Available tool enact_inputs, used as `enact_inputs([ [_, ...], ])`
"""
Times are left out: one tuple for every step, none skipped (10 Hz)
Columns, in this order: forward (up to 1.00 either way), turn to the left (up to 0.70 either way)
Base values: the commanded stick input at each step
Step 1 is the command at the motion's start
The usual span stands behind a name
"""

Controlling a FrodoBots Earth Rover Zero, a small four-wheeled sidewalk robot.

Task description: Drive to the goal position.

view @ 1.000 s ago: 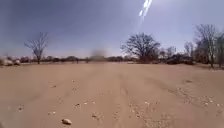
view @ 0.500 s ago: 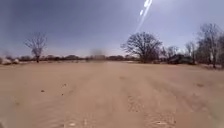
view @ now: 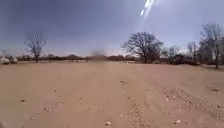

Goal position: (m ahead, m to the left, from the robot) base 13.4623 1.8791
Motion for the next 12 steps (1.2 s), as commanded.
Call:
enact_inputs([
  [1.00, 0.00],
  [1.00, 0.00],
  [1.00, 0.00],
  [1.00, -0.09],
  [1.00, -0.22],
  [1.00, 0.00],
  [1.00, 0.00],
  [1.00, 0.00],
  [1.00, 0.00],
  [1.00, 0.00],
  [1.00, 0.00],
  [1.00, 0.00],
])
